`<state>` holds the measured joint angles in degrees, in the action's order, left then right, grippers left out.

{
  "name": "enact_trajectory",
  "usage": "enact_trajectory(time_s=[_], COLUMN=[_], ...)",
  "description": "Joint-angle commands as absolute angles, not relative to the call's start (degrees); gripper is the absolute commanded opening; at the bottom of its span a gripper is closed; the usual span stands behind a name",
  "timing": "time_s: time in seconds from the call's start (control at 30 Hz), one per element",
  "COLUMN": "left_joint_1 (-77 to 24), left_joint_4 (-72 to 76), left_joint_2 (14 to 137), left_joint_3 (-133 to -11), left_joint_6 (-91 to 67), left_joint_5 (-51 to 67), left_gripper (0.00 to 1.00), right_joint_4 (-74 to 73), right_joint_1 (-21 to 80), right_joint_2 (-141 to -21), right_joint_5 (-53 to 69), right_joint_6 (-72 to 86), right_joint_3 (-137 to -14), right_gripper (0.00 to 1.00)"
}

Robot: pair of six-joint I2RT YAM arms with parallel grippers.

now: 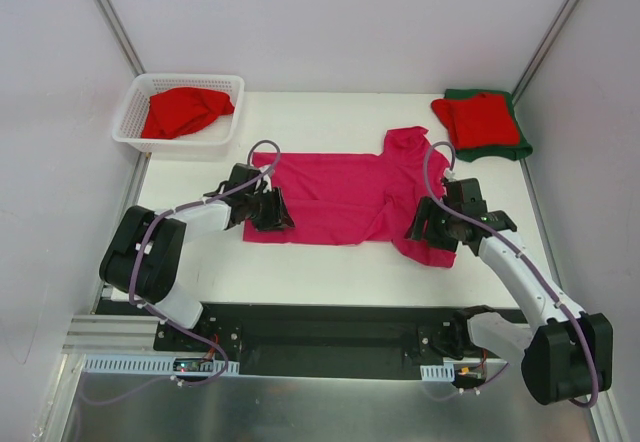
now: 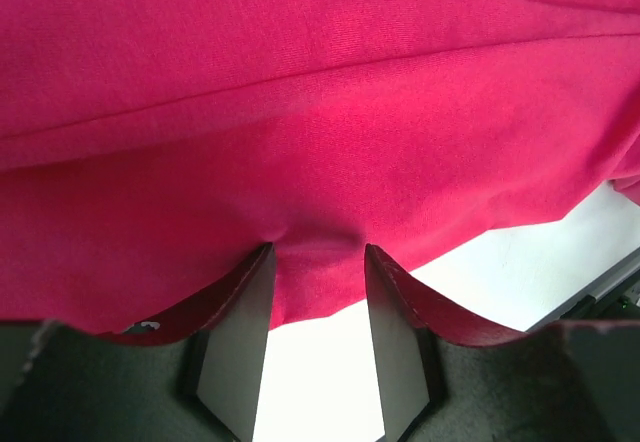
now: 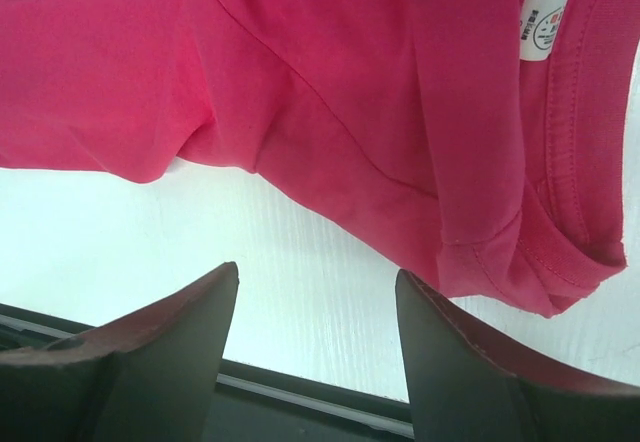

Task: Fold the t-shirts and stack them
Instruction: Fold the flattened tshirt in 1/3 of the way

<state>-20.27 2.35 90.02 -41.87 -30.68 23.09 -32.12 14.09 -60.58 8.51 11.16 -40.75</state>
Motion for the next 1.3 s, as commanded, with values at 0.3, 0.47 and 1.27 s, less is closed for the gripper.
enact_trajectory(time_s=[0.3, 0.47, 1.27], left_joint_1=[-17.23, -13.19, -12.04], left_joint_4=[-1.56, -2.99, 1.83], left_joint_2=[84.64, 81.57, 79.81], left_joint_3=[-38.59, -36.39, -36.65], left_joint_6=[-29.0, -28.65, -28.91], left_joint_5=[19.6, 20.47, 27.76], left_gripper=[0.4, 0.38, 0.35], right_joint_4=[-33.49, -33.92, -37.0], right_joint_1=[14.41, 14.5, 14.68], right_joint_2=[-61.96, -62.14, -56.6], right_joint_5=[5.89, 4.13, -5.1], right_joint_6=[10.72, 10.46, 9.05], right_joint_3=[-42.63, -42.01, -43.07], right_gripper=[0.68, 0.68, 0.7])
